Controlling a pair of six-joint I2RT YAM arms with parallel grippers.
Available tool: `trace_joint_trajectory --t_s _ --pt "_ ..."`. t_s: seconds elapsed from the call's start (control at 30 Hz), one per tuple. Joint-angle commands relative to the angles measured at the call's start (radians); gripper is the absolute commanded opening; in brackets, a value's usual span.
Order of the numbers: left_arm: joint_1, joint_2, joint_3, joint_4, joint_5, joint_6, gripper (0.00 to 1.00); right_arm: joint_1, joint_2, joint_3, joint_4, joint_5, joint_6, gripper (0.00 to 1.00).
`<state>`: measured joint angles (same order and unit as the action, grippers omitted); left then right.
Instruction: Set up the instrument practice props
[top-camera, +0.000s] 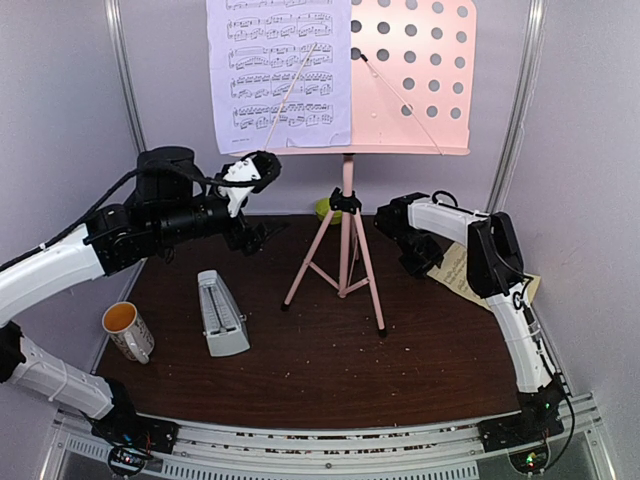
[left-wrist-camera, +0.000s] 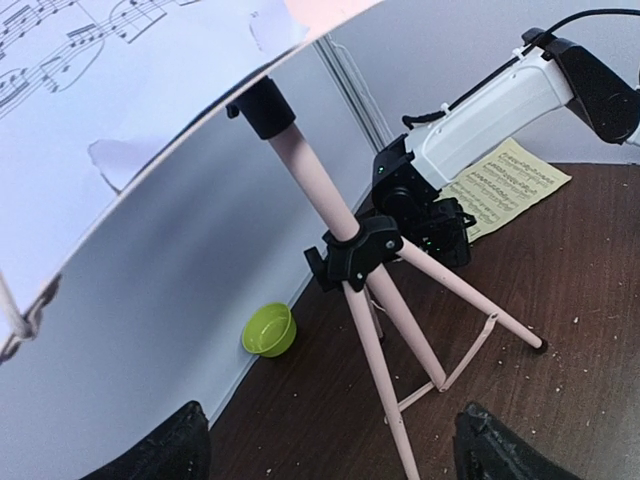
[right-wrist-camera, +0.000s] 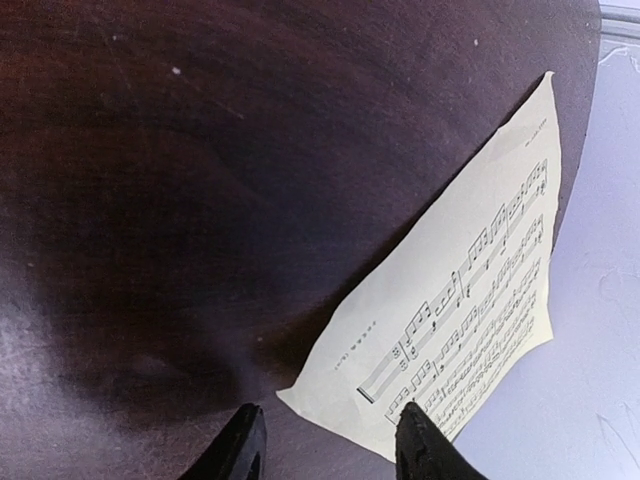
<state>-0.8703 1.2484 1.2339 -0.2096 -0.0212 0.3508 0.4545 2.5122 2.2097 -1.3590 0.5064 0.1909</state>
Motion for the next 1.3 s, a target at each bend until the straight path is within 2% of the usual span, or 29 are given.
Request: trace_joint_trajectory --t_s 0.0,0.27,0.5,0.6,0.73,0.9,1.0,1.03,1.1,1.2,1.27 --pt "0.024 -0.046 0.015 0.064 0.023 0.031 0.86 0.004 0.001 0.002 -0.031 0.017 0.015 0.44" --pt "0.035 -0.065 0.004 0.087 0.023 0.051 0.86 -0.002 0.004 0.006 -0.040 0.000 0.013 0.42" --pt "0.037 -0.089 -0.004 0.108 0.010 0.072 0.86 -0.008 0.026 0.045 -0.069 -0.002 0.037 0.30" --pt "0.037 -0.112 -0.017 0.121 -0.003 0.073 0.86 -0.009 0.037 0.065 -0.086 0.004 0.057 0.21" --pt "0.039 -0.133 -0.032 0.126 -0.013 0.076 0.86 -0.015 0.048 0.091 -0.108 -0.003 0.075 0.00" --pt "0.039 -0.142 -0.056 0.139 -0.008 0.063 0.86 -0.033 0.033 0.099 -0.117 -0.052 0.109 0.00" --pt "0.040 -0.132 -0.056 0.140 0.004 0.044 0.86 -0.052 -0.125 -0.071 0.031 -0.056 0.160 0.00" --pt "0.040 -0.127 -0.049 0.138 0.009 0.036 0.86 -0.056 -0.202 -0.149 0.104 -0.040 0.167 0.01" --pt "0.040 -0.115 -0.035 0.136 0.018 0.029 0.86 -0.075 -0.327 -0.268 0.205 -0.025 0.179 0.13" --pt "0.043 -0.093 -0.007 0.125 0.029 0.029 0.86 -0.125 -0.490 -0.410 0.307 -0.021 0.179 0.37" --pt "0.045 -0.076 0.013 0.110 0.037 0.034 0.86 -0.157 -0.552 -0.486 0.337 -0.002 0.140 0.46"
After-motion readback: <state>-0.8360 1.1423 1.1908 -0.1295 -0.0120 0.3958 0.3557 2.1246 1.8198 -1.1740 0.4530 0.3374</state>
